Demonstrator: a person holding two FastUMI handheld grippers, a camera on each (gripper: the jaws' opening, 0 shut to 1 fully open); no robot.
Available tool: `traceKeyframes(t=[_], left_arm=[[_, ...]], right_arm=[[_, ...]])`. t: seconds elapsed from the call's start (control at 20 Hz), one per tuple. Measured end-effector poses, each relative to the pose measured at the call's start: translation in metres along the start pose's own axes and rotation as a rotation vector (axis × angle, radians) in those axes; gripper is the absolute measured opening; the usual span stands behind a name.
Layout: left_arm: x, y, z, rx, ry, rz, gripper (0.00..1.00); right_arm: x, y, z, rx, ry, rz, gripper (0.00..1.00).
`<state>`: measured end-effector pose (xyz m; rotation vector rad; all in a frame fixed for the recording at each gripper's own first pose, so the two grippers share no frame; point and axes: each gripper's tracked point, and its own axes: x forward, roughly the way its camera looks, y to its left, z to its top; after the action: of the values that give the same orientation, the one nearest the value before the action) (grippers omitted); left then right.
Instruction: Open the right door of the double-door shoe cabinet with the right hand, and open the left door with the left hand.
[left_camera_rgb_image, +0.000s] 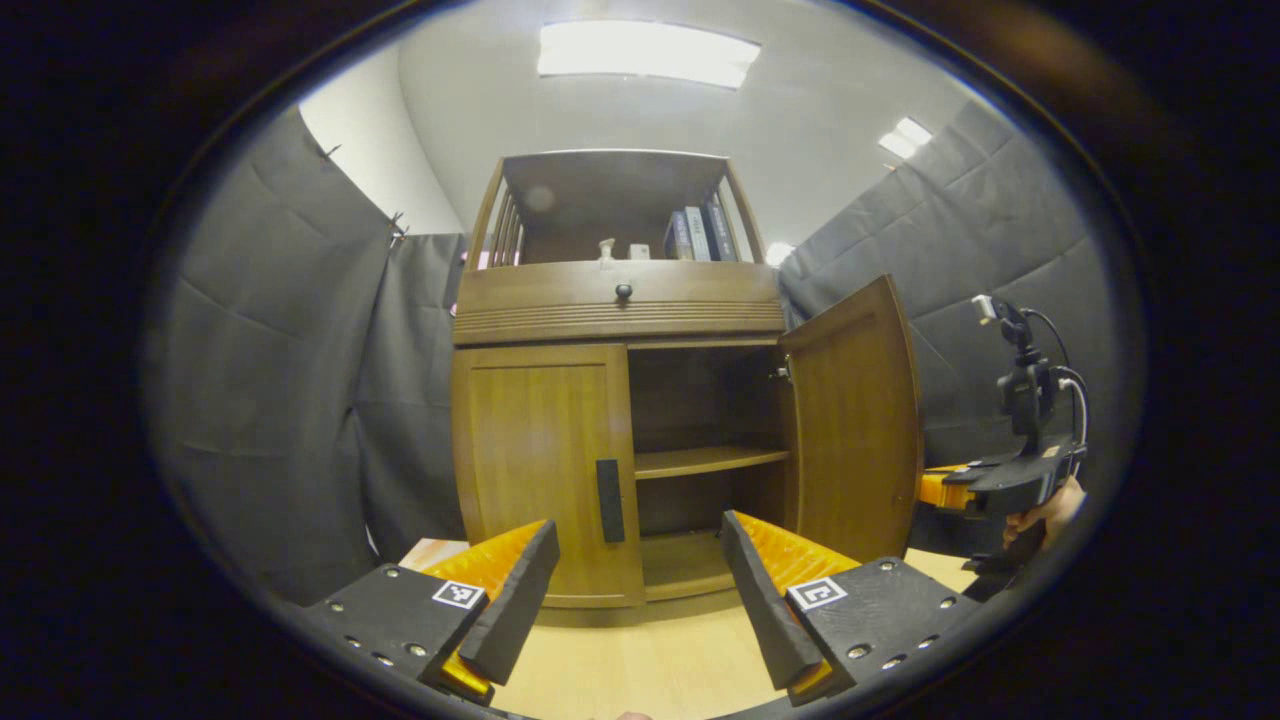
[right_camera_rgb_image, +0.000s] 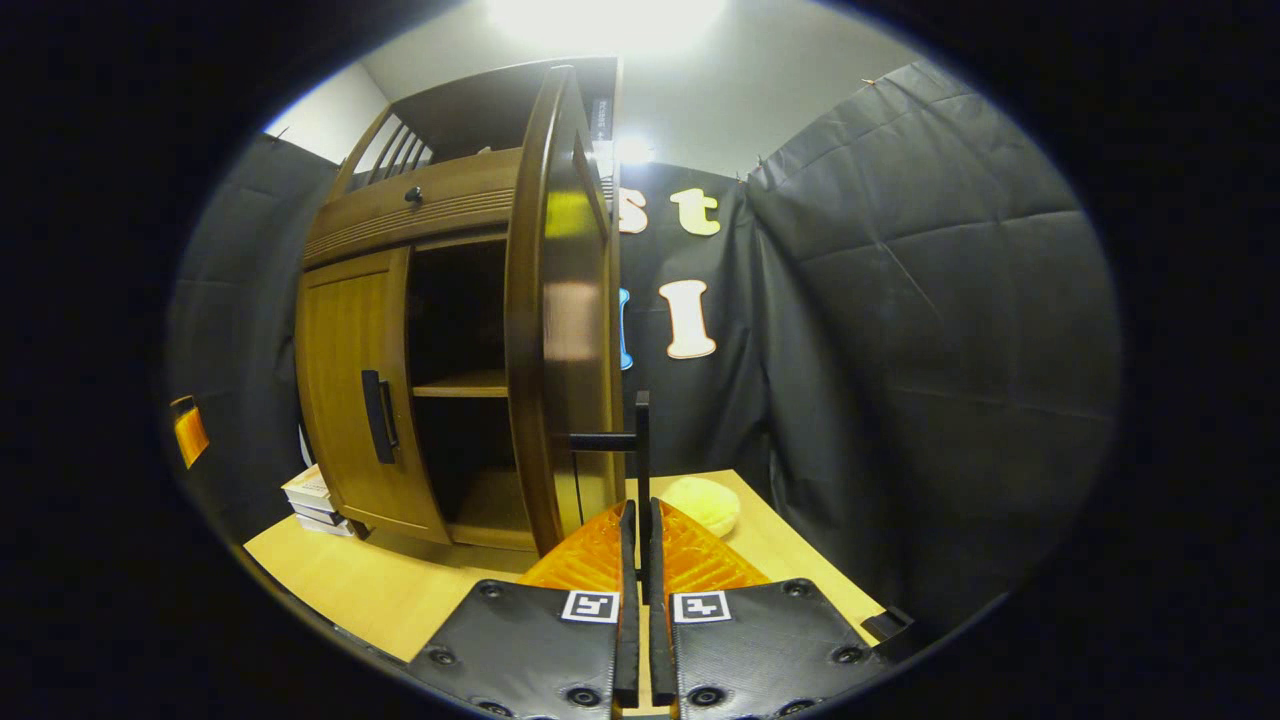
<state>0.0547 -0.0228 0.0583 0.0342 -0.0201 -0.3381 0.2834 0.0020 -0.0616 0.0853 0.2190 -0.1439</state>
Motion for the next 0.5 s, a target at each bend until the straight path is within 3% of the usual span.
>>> traceKeyframes(t=[0.05,0.1,0.15,0.2,0.35,0.5], left_arm=[[0.000,-0.002,0.001,0.004,-0.004,-0.007,0.92],[0.001,-0.002,0.001,0.007,-0.007,-0.009,0.92],[0.003,-0.002,0.001,0.008,-0.006,-0.011,0.92],[0.004,-0.002,0.001,0.007,-0.006,-0.010,0.92],[0.010,0.003,-0.003,0.003,0.005,-0.004,0.92],[0.019,0.008,-0.006,0.008,0.013,0.005,0.92]], right_arm=[[-0.002,-0.006,0.001,-0.003,-0.003,-0.012,0.06],[-0.002,-0.011,0.000,-0.006,-0.005,-0.024,0.00],[-0.004,-0.016,0.001,-0.004,-0.009,-0.033,0.05],[-0.006,-0.021,0.004,-0.004,-0.014,-0.046,0.05],[-0.013,-0.018,0.008,0.007,-0.032,-0.021,0.00],[-0.019,-0.024,0.012,-0.025,-0.060,-0.021,0.02]])
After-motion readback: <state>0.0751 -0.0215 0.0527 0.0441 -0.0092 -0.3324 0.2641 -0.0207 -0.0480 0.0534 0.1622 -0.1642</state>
